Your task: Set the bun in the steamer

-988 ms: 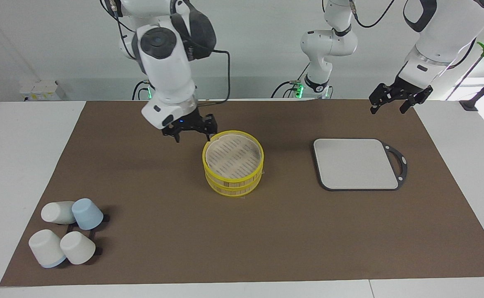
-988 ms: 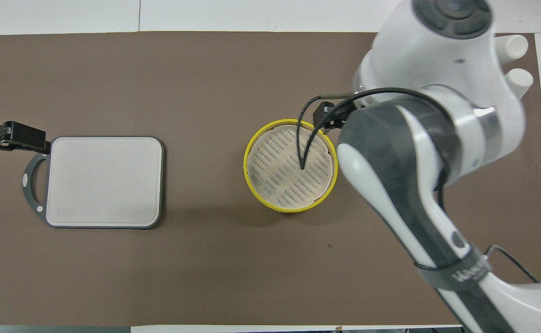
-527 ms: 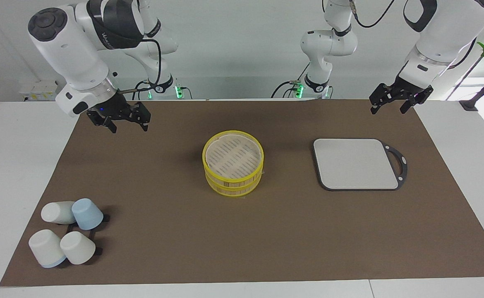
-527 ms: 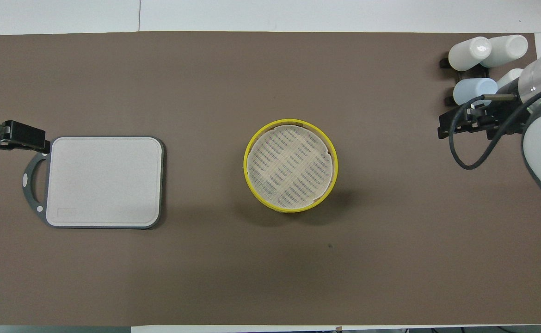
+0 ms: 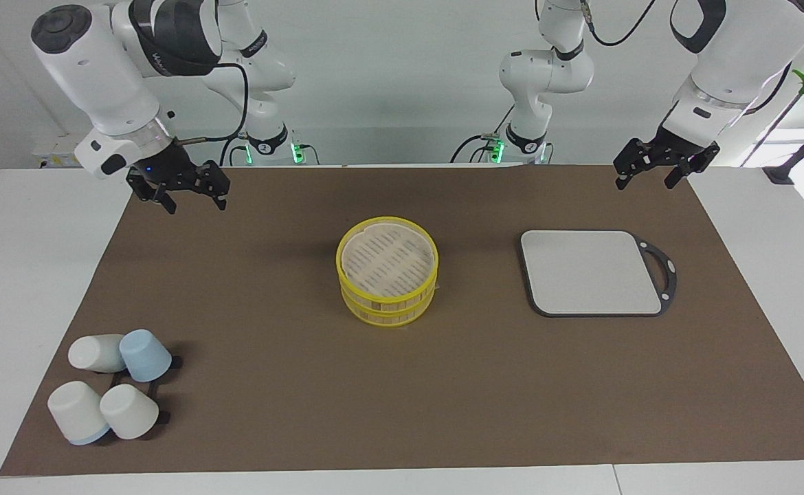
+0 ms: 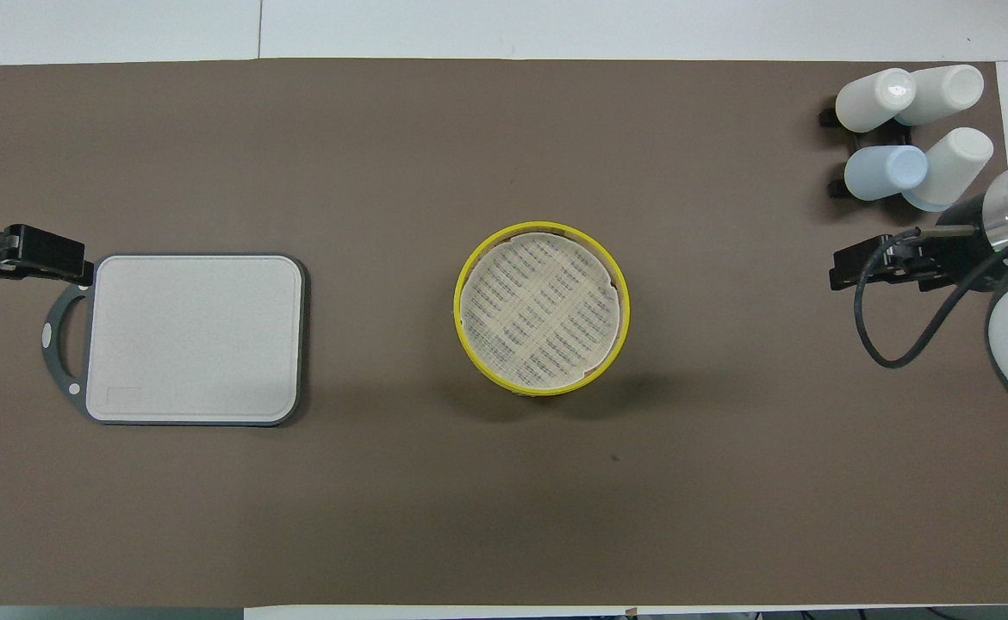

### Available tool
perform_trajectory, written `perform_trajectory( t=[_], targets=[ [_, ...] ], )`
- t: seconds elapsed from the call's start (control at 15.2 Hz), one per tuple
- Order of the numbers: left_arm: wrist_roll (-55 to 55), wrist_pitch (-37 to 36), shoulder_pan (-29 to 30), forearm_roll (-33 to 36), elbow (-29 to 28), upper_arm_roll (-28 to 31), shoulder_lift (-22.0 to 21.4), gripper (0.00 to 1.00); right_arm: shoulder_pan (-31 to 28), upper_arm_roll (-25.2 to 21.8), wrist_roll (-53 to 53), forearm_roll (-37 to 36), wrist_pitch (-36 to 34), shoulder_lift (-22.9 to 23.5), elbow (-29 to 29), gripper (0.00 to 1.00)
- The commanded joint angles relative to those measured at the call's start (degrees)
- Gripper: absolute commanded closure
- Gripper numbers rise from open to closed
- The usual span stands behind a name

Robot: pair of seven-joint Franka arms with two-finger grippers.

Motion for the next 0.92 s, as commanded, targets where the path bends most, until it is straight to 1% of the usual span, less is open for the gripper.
perform_trajectory(
  t=[0.0,0.4,0.59,0.86],
  targets=[
    [0.57,1.13,-0.02,0.7,-1.93,0.06,-1.58,0.0,-1.3,0.7,-1.51,-1.58,-0.44,0.49,1.23,0.0],
    [0.57,1.13,-0.02,0.7,-1.93,0.06,-1.58,0.0,-1.83,0.7,-1.42,-1.93,-0.44,0.32,0.53,0.0],
    [0.57,1.13,-0.11,0.61,-1.85,0.06,-1.58,0.0,-1.83,0.7,-1.6,-3.34,-0.53,0.32,0.53,0.0],
    [0.57,1.13,-0.28,0.7,-1.85,0.06,-1.58,0.0,-2.27,0.7,-4.41,-3.42,-2.02,0.23,0.62,0.0]
  ],
)
